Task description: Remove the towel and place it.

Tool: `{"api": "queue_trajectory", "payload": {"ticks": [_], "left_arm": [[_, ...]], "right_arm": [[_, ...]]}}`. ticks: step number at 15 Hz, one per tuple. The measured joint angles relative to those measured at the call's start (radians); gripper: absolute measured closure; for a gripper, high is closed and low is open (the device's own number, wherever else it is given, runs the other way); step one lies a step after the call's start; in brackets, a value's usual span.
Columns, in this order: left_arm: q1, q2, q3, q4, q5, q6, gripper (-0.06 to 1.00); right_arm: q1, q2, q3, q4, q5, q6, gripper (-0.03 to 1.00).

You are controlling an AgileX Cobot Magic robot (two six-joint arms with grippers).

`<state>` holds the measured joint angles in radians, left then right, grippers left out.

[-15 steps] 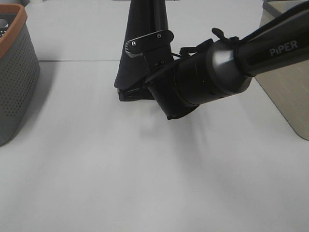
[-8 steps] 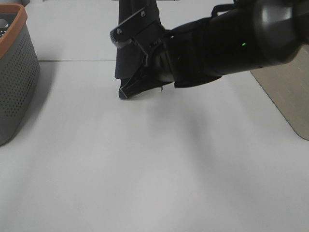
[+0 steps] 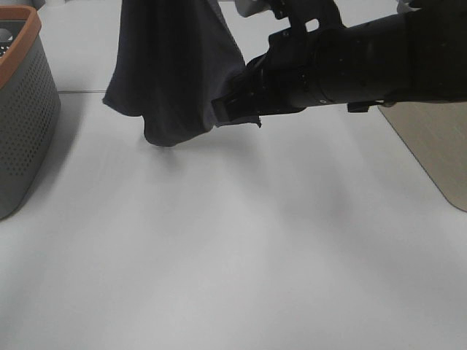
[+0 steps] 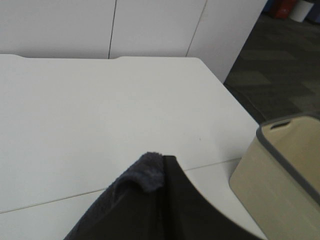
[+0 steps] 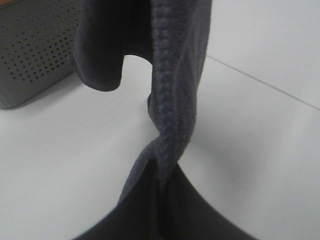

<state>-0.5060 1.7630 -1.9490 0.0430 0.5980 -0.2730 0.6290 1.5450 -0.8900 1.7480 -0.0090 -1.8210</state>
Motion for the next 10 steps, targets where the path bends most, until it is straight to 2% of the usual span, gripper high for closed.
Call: {"api": "queue_trajectory", "payload": {"ticks": [2, 3, 4, 6, 7, 8, 10], "left_arm": [[0.000, 0.000, 0.000, -0.074, 0.084, 0.154, 0.94], [0.000, -0.002, 0.000, -0.102, 0.114, 0.197, 0.94], [0.000, -0.010, 0.000, -0.123, 0.142, 0.220, 0.94], [0.000, -0.023, 0.000, -0.124, 0.142, 0.229, 0.94], [0.000, -0.026, 0.000, -0.124, 0.142, 0.229, 0.94], [0.000, -0.026, 0.000, -0.129, 0.154, 0.232, 0.94], [0.000, -0.026, 0.000, -0.138, 0.173, 0.233, 0.94]], "right_arm": [[-0.017, -0.026, 0.020, -0.014, 0.046, 0.049, 0.95], [-0.017, -0.027, 0.022, -0.067, 0.083, 0.107, 0.95], [-0.027, -0.027, 0.024, -0.280, 0.186, 0.322, 0.95], [-0.078, -0.027, 0.024, -0.632, 0.300, 0.618, 0.95], [-0.097, -0.027, 0.023, -0.731, 0.321, 0.703, 0.95], [-0.126, -0.027, 0.009, -0.905, 0.356, 0.860, 0.95], [-0.168, -0.036, -0.058, -1.235, 0.435, 1.066, 0.95]]}}
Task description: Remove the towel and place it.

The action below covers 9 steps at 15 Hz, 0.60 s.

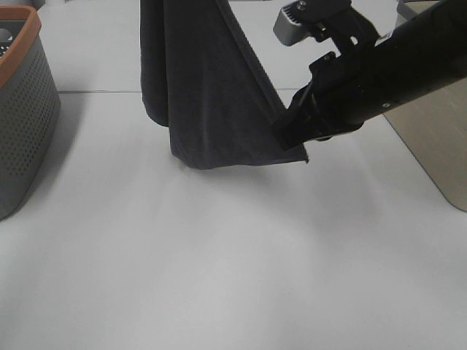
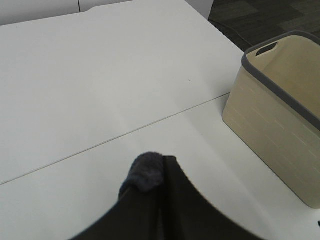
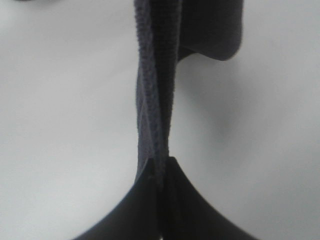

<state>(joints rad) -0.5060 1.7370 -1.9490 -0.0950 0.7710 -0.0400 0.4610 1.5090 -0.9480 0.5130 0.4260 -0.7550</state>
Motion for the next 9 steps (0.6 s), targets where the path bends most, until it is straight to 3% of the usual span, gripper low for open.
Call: {"api": "queue_trajectory", "payload": {"ticks": [3, 4, 7, 9], "left_arm": [[0.000, 0.000, 0.000, 0.013, -0.002, 0.004, 0.94], [0.000, 0.000, 0.000, 0.023, -0.022, 0.004, 0.94], [0.004, 0.000, 0.012, 0.082, -0.072, -0.053, 0.94], [0.021, 0.000, 0.080, 0.110, -0.162, -0.227, 0.94]], "right_arm": [[-0.013, -0.012, -0.159, -0.365, 0.155, 0.130, 0.95], [-0.016, -0.012, -0.265, -0.507, 0.251, 0.148, 0.95], [-0.083, -0.012, -0.483, -0.607, 0.365, 0.148, 0.95], [-0.109, -0.012, -0.565, -0.625, 0.410, 0.123, 0.95]]}}
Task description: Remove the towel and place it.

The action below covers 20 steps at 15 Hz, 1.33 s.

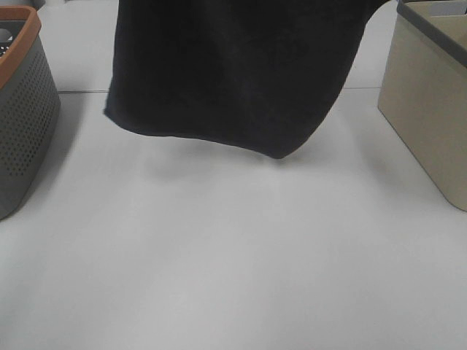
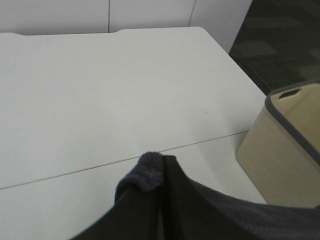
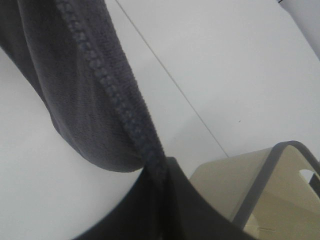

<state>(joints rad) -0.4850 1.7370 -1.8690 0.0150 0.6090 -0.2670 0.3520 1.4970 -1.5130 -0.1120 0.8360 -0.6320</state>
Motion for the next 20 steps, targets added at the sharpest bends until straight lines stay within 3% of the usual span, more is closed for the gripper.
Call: {"api": "queue_trajectory", "payload": {"ticks": [1, 6, 8, 9, 15, 18, 20], "left_arm": [[0.006, 0.000, 0.043, 0.018, -0.049, -0.077, 0.94], [0.009, -0.041, 0.280, 0.035, -0.211, -0.178, 0.94], [0.009, -0.042, 0.332, 0.035, -0.266, -0.189, 0.94], [0.021, -0.028, 0.342, 0.035, -0.295, -0.189, 0.94], [0.141, 0.095, 0.296, 0.009, -0.561, -0.189, 0.94], [0.179, 0.221, 0.127, 0.021, -0.580, -0.146, 0.94], [0.188, 0.257, 0.085, 0.028, -0.620, -0.134, 0.94]], "right_arm": [[0.000, 0.000, -0.018, -0.002, 0.027, -0.021, 0.95], [0.000, 0.016, -0.021, -0.026, 0.048, -0.054, 0.95], [-0.020, 0.060, -0.021, -0.027, -0.007, -0.041, 0.95], [-0.058, 0.091, -0.021, -0.021, -0.078, 0.003, 0.95], [-0.121, 0.247, -0.069, 0.084, -0.418, 0.050, 0.95], [-0.128, 0.397, -0.273, 0.118, -0.446, 0.050, 0.95], [-0.131, 0.445, -0.335, 0.121, -0.473, 0.060, 0.95]]}}
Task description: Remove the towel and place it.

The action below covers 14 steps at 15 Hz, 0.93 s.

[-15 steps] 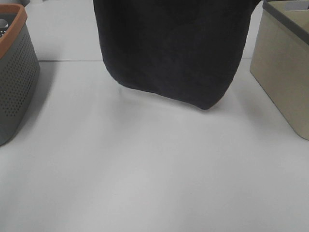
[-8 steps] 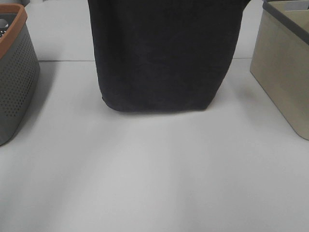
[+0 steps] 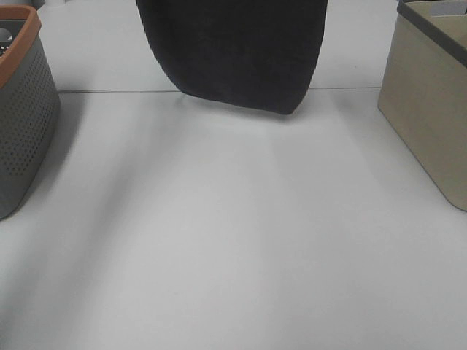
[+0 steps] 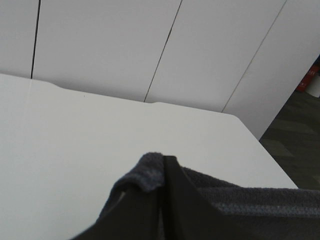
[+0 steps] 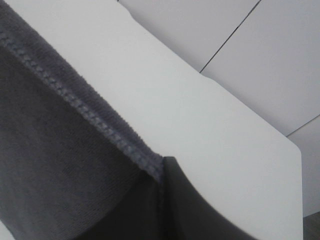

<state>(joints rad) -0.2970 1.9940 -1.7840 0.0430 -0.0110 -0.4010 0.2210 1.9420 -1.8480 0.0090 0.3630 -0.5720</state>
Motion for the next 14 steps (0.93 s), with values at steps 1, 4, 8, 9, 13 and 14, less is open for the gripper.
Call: {"api": "queue_trajectory", "payload": {"ticks": [1, 4, 8, 9, 13, 14], "left_arm": [[0.003, 0.011, 0.008, 0.007, -0.055, 0.018, 0.94], [0.001, 0.004, 0.241, 0.038, -0.269, 0.060, 0.94], [-0.018, -0.077, 0.694, 0.098, -0.477, 0.060, 0.94], [-0.019, -0.101, 0.758, 0.108, -0.497, 0.060, 0.94], [-0.036, -0.161, 0.968, 0.137, -0.513, 0.059, 0.94], [-0.046, -0.166, 1.008, 0.137, -0.512, 0.059, 0.94]], "right_arm": [[0.000, 0.011, -0.001, 0.001, -0.019, 0.028, 0.95], [-0.001, -0.003, 0.159, 0.001, -0.066, 0.067, 0.95], [0.003, -0.093, 0.564, 0.001, -0.215, 0.067, 0.95], [0.010, -0.113, 0.637, 0.002, -0.234, 0.067, 0.95], [0.013, -0.131, 0.883, 0.016, -0.318, 0.067, 0.95], [0.013, -0.136, 0.938, 0.016, -0.333, 0.067, 0.95]]}}
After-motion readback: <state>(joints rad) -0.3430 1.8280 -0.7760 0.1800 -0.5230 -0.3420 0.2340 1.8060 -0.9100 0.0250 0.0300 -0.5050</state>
